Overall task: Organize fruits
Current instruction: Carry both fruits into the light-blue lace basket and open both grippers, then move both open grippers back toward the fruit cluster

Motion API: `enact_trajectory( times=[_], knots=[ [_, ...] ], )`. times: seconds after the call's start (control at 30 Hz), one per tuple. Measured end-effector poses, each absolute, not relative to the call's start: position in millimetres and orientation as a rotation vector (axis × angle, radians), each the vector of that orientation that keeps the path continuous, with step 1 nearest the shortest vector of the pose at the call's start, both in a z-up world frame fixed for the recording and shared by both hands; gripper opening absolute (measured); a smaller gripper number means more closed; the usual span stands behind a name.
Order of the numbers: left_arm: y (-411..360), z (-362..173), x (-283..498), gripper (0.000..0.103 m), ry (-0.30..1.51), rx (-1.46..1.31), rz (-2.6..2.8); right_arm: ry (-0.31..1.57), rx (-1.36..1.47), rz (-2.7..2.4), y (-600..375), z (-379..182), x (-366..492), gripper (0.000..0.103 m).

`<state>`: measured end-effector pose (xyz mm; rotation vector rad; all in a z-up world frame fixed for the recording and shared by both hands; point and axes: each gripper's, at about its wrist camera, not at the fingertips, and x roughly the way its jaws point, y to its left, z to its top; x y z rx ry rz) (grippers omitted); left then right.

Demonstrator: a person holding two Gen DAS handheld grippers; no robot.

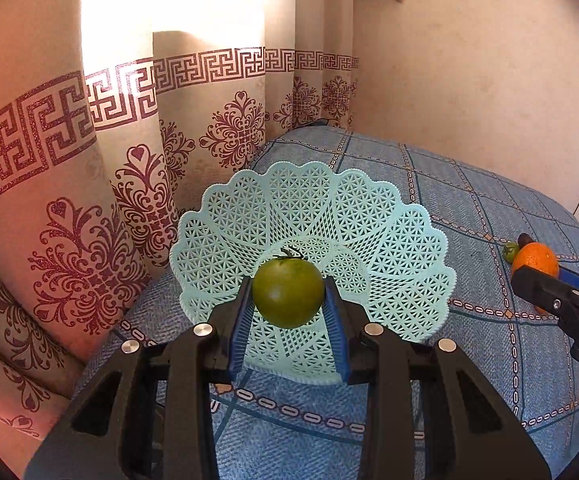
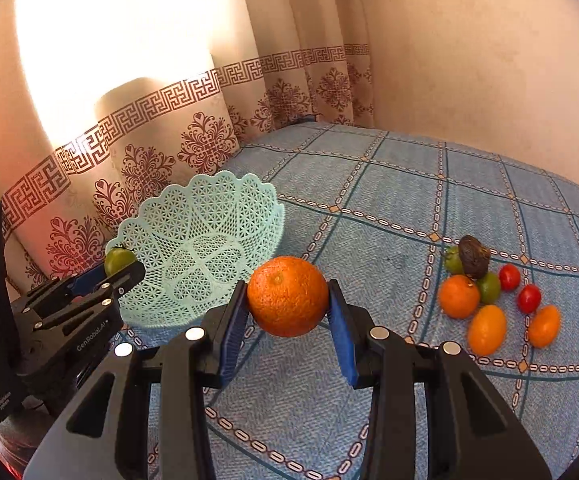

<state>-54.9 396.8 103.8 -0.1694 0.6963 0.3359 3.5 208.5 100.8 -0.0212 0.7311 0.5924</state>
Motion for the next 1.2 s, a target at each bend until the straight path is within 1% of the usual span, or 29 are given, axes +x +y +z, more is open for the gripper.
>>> enact_trajectory(
  times=[0.07,0.1,0.13,0.17,0.23,0.3,0.43,0.5,0.57,0.6,0.63,0.87,1.0,1.2],
  knots=[
    [401,104,-56,0.036,0.698,-0.179,0.338,0.730,-0.025,0.613,222,102,7,0.039],
    [404,104,-56,0.040,0.698,-0.187,0.339,0.727,-0.029,0.622,229,103,8,0.039],
    [407,104,-57,0.045,0.696,-0.196,0.342,0.728,-0.032,0.628,235,103,9,0.039],
    [409,105,-59,0.055,0.688,-0.204,0.347,0.730,-0.032,0.637,240,103,10,0.039],
    [412,109,-62,0.063,0.668,-0.205,0.365,0.733,-0.031,0.655,249,104,12,0.039],
    [416,113,-66,0.067,0.656,-0.209,0.377,0.737,-0.030,0.667,254,104,13,0.039],
    [423,117,-70,0.072,0.633,-0.203,0.415,0.747,-0.031,0.685,265,101,16,0.040],
    [424,117,-73,0.078,0.623,-0.201,0.428,0.757,-0.026,0.685,267,98,17,0.040],
    [425,117,-74,0.082,0.616,-0.197,0.438,0.762,-0.016,0.684,266,96,18,0.044],
    [425,117,-75,0.083,0.613,-0.195,0.442,0.758,-0.012,0.681,265,96,18,0.050],
    [424,117,-75,0.084,0.611,-0.193,0.446,0.753,-0.008,0.679,263,97,17,0.053],
    [422,117,-75,0.086,0.608,-0.198,0.443,0.748,0.013,0.651,249,96,15,0.053],
    [416,119,-75,0.090,0.605,-0.188,0.433,0.751,0.029,0.637,240,95,14,0.053],
    [404,123,-74,0.091,0.601,-0.175,0.419,0.745,0.047,0.613,226,96,13,0.054]
  ],
)
